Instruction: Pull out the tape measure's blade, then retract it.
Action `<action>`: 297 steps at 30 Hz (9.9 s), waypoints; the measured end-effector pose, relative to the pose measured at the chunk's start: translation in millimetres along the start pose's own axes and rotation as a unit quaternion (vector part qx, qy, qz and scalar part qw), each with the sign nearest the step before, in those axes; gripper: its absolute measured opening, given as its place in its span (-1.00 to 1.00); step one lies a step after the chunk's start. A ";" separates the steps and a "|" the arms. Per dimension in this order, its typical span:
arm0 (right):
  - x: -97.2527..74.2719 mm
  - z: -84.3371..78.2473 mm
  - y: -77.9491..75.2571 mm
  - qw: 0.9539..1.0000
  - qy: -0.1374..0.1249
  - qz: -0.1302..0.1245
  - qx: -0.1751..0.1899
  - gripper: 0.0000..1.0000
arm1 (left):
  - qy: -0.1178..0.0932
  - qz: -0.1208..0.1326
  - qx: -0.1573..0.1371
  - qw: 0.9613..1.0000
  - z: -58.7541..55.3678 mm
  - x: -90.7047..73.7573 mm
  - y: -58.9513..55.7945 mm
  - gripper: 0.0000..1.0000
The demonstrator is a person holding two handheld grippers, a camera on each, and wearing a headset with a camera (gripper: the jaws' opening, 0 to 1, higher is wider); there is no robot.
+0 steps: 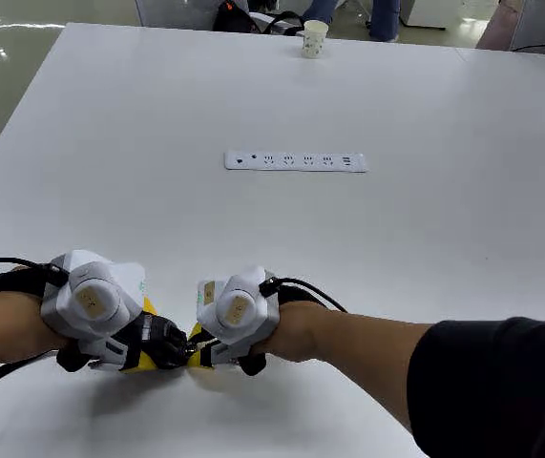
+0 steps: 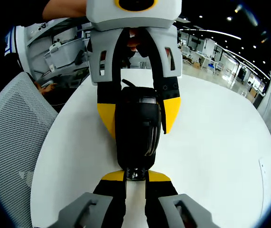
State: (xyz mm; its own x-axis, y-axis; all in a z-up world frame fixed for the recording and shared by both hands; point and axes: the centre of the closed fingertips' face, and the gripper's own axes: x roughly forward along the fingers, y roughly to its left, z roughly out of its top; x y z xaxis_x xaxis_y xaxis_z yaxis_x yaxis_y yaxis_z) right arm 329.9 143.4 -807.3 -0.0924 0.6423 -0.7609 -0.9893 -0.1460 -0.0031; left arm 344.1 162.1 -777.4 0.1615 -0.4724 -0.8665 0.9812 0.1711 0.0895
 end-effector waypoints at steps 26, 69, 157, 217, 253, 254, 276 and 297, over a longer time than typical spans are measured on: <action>-5.2 -6.0 -2.0 1.000 0.001 0.008 0.015 -0.81 | -0.003 0.001 -0.010 1.000 0.1 -0.8 -0.3 -0.37; -16.2 -20.5 -5.0 1.000 0.018 0.008 0.021 -0.80 | -0.005 0.007 -0.020 1.000 -1.0 -0.6 1.1 -0.37; -47.7 -55.9 -6.6 0.999 0.034 0.000 0.040 -0.80 | -0.005 0.010 -0.028 1.000 0.7 -0.5 -0.3 -0.37; -70.5 -83.3 -6.1 0.997 0.044 -0.007 0.062 -0.81 | -0.006 0.013 -0.031 0.999 1.8 -1.4 0.3 -0.36; -82.9 -96.6 -7.0 0.996 0.047 -0.010 0.069 -0.81 | -0.008 0.015 -0.034 0.999 1.8 -1.3 0.4 -0.36; -83.3 -97.4 -7.2 0.996 0.047 -0.010 0.069 -0.81 | -0.009 0.015 -0.033 0.999 1.9 -1.2 0.5 -0.36; -94.2 -108.7 -6.2 0.996 0.047 -0.012 0.080 -0.81 | -0.009 0.015 -0.035 0.999 -0.9 2.5 2.9 -0.36; -102.0 -120.3 -6.7 0.995 0.051 -0.014 0.088 -0.81 | -0.010 0.016 -0.036 0.999 0.7 1.8 2.2 -0.36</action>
State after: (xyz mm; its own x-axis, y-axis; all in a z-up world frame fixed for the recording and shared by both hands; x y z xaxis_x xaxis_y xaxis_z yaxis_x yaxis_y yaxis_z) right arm 359.6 -11.7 -807.8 -0.0616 0.5627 -0.8243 -0.9966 0.0103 0.0815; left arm 346.7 161.1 -778.4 0.1954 -0.4825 -0.8538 0.9655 0.2474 0.0812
